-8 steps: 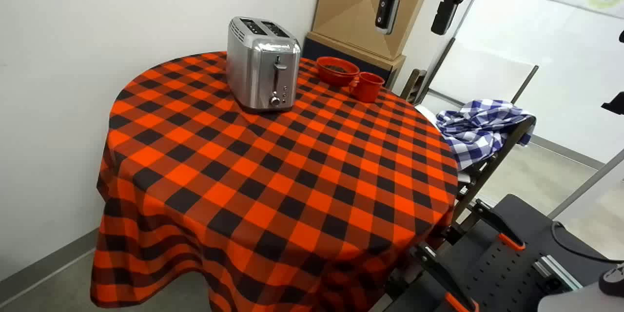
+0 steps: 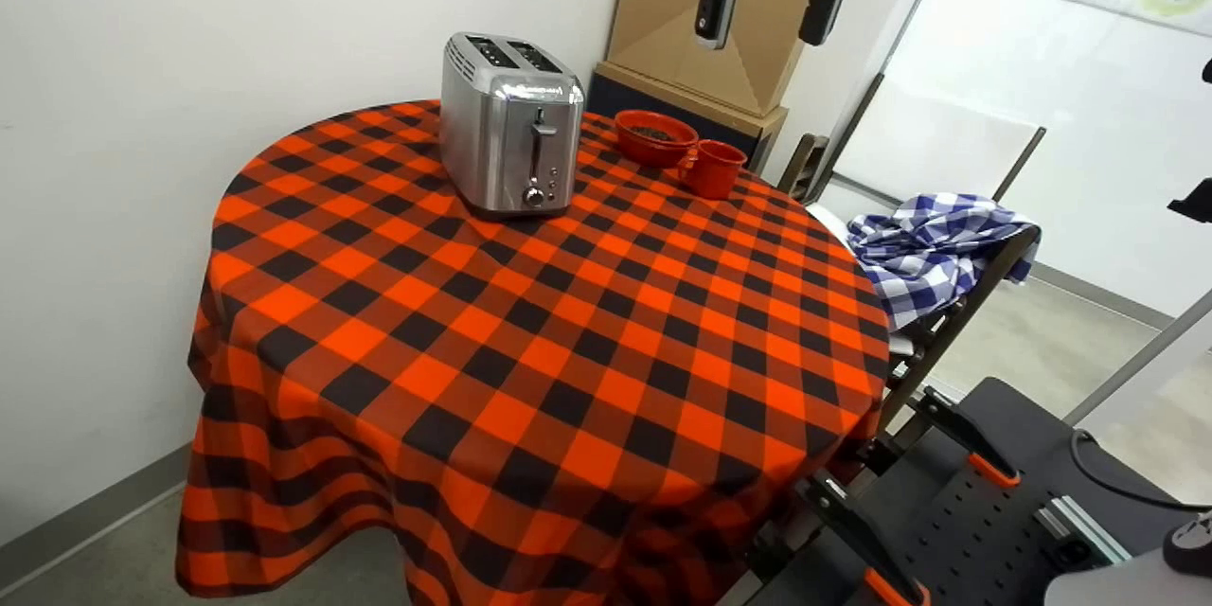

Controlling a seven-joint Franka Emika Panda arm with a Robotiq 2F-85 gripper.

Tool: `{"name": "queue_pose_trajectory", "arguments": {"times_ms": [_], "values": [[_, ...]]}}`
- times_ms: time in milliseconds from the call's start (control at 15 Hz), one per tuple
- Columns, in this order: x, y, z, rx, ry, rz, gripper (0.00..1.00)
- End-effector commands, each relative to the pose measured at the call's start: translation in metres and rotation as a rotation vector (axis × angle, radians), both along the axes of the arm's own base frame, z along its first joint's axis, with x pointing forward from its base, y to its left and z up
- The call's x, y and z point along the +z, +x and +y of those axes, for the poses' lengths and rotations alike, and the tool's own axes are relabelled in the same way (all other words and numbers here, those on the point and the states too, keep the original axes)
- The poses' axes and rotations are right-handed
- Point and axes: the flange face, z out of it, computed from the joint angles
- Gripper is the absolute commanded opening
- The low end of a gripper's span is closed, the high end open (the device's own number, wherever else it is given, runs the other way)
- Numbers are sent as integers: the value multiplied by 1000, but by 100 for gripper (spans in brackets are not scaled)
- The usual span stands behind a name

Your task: Switch on the toaster

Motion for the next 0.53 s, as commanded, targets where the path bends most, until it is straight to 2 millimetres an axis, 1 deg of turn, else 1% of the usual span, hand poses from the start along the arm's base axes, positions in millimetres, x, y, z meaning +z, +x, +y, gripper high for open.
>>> {"name": "queue_pose_trajectory", "arguments": {"times_ms": [0, 267, 467], "values": [[1, 50, 7, 45, 7, -21, 100], [-3, 95, 8, 94, -3, -52, 100], [-9, 122, 3, 125, -11, -61, 100]]}}
